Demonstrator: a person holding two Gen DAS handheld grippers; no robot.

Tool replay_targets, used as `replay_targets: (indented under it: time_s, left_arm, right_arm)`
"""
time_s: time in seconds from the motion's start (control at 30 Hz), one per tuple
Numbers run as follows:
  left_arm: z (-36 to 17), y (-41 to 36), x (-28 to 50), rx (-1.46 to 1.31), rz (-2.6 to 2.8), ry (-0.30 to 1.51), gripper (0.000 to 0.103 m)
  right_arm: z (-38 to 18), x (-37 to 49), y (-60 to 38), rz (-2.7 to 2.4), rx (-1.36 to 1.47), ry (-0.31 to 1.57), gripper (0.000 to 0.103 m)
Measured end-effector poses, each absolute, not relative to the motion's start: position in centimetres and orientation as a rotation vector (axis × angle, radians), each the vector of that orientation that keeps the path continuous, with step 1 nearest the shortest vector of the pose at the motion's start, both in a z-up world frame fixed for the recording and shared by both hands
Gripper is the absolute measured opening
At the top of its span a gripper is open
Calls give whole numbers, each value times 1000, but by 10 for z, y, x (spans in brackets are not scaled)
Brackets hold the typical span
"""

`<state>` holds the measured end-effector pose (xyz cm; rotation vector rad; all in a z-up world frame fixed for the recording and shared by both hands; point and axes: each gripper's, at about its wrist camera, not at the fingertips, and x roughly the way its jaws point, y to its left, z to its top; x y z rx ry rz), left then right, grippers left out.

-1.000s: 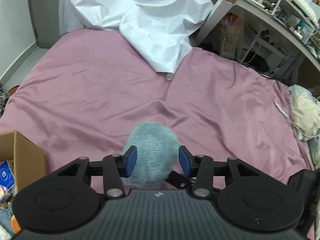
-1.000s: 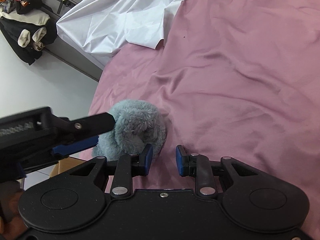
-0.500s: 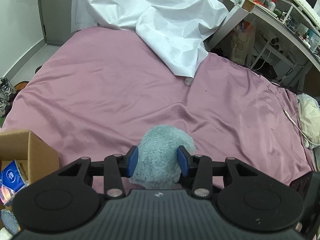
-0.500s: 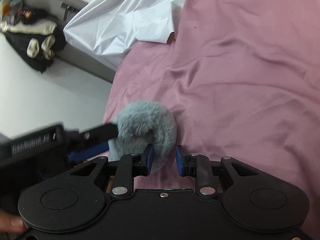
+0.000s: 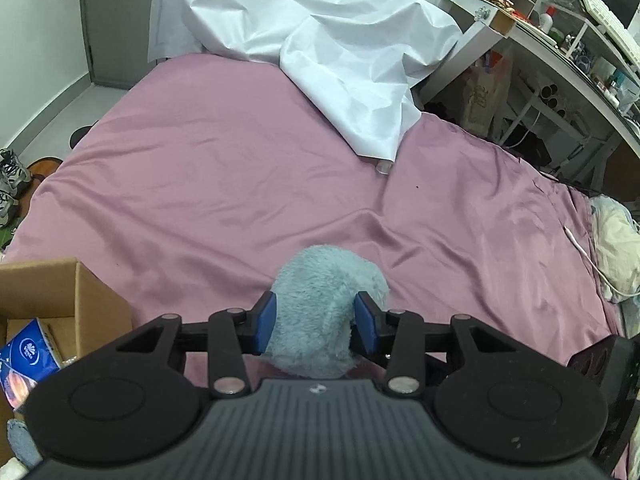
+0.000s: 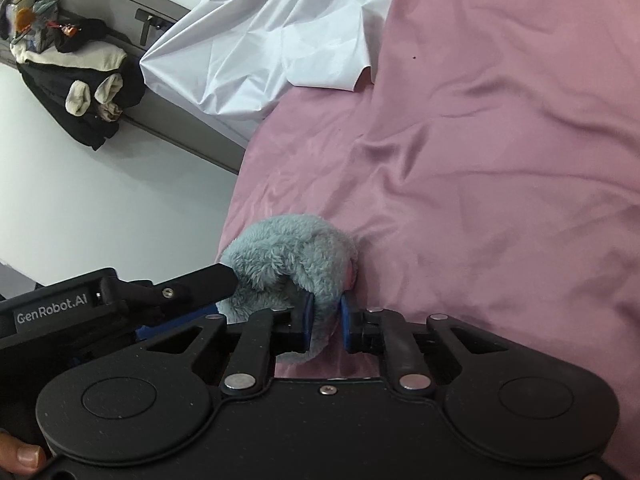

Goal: Organize soft objects
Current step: 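Close the left gripper on the gray fluffy plush while the right gripper grasps it too, then lift and carry the gray fluffy plush with both grippers over the box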

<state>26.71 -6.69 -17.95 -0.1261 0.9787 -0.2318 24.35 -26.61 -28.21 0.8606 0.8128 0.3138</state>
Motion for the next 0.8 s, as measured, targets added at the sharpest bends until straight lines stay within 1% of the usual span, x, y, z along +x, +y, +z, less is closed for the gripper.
replay_targets:
  time_s: [0.37, 0.57, 0.63, 0.7, 0.73, 0.8]
  left_arm:
    - [-193, -72, 273, -125, -218, 985, 42]
    - [-203, -72, 278, -136, -221, 983, 36]
    - [-206, -72, 280, -146, -211, 989, 34]
    - [-210, -72, 281, -151, -195, 997, 29]
    - [-211, -71, 281, -156, -190, 999, 29]
    - [-210, -71, 281, -168, -187, 1001, 26]
  right_arm:
    - [-272, 241, -263, 305, 791, 807, 12]
    - [-274, 243, -263, 307, 782, 811, 12]
    - [-276, 244, -263, 315, 780, 812, 15]
    - [-281, 245, -263, 323, 788, 811, 28]
    - [-284, 245, -263, 316, 798, 810, 29]
    - [-286, 246, -263, 319, 819, 808, 29]
